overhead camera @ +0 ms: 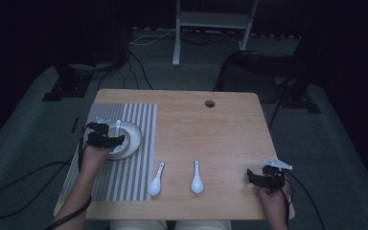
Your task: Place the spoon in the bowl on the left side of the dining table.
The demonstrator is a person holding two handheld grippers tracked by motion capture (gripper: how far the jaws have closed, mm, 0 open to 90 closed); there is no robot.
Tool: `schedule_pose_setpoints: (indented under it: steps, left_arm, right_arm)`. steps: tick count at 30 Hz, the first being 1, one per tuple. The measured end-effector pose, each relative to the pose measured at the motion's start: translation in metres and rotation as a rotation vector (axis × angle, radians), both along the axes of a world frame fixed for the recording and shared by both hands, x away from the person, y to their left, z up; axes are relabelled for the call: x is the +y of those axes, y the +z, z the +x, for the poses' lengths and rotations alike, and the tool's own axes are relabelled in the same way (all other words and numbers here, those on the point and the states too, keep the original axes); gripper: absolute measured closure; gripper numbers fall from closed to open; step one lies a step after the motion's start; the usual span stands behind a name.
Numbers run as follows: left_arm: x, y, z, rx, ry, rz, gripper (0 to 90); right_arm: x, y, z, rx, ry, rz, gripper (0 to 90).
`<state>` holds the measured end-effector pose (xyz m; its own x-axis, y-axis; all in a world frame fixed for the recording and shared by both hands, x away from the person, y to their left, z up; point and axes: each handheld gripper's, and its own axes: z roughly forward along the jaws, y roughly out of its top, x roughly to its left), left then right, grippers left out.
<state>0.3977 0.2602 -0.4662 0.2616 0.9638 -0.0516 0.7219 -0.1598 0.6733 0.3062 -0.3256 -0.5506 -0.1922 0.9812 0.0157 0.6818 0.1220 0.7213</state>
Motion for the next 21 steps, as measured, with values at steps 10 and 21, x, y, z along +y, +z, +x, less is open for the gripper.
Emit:
schedule_pose_setpoints:
  steps: [10, 21]
  left_arm:
    - [0.003, 0.011, -0.017, -0.038, 0.002, -0.033, 14.4]
    - [0.005, 0.012, -0.039, -0.069, -0.011, -0.051, 5.9]
  right_arm:
    - [0.000, 0.000, 0.000, 0.000, 0.000, 0.000, 12.5]
    - [0.000, 0.000, 0.000, 0.000, 0.000, 0.000, 12.4]
